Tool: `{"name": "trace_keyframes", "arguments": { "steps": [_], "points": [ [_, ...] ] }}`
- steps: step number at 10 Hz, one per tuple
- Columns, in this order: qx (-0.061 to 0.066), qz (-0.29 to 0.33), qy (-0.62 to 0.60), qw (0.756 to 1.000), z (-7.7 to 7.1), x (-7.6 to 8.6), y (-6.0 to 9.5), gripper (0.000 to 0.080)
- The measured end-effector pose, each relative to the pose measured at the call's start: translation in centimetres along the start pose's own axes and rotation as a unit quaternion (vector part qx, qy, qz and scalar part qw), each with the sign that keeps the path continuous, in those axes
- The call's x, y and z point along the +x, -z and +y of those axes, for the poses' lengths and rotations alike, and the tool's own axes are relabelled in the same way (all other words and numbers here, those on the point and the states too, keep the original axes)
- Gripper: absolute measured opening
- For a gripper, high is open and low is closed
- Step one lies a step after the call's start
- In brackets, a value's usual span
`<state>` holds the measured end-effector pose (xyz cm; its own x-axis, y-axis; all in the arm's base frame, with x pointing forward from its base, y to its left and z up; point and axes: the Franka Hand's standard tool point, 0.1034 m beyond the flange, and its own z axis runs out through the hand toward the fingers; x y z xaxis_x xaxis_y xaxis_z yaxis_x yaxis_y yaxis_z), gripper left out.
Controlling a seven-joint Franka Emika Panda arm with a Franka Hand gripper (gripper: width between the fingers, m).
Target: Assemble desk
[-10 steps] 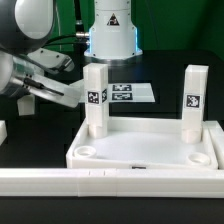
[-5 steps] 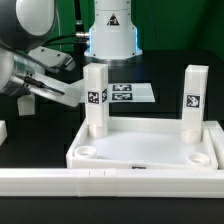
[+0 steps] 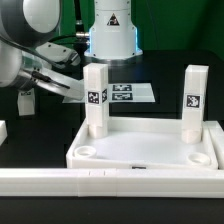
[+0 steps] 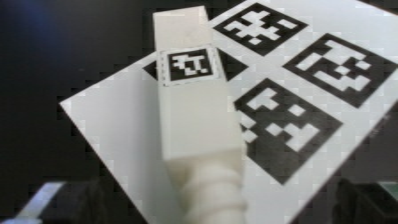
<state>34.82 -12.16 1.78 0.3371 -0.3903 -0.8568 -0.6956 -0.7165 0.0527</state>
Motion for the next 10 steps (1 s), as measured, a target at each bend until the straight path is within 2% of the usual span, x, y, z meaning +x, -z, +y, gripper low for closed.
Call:
{"name": "trace_keyframes", "arguments": {
  "steps": [3, 4, 5, 6, 7, 8, 9, 10],
  "points": [
    [-0.004, 0.005, 0.003, 1.000, -0.38, 0.29, -0.44, 0.0639],
    [-0.005, 0.005, 0.004, 1.000, -0.44, 0.35, -0.51, 0.0456],
    [-0.005, 0.005, 0.005, 1.000, -0.45, 0.40, -0.58, 0.0456],
    [-0.005, 0.005, 0.005, 1.000, -0.42, 0.41, -0.60, 0.0273],
    [-0.005, 0.000, 0.005, 1.000, -0.44, 0.12, -0.56, 0.0142],
    [-0.004, -0.002, 0.005, 1.000, -0.38, 0.05, -0.38, 0.0142],
    [-0.004, -0.001, 0.006, 1.000, -0.36, 0.05, -0.26, 0.0025],
    [-0.004, 0.000, 0.008, 1.000, -0.40, 0.09, -0.16, 0.0008]
  ]
}}
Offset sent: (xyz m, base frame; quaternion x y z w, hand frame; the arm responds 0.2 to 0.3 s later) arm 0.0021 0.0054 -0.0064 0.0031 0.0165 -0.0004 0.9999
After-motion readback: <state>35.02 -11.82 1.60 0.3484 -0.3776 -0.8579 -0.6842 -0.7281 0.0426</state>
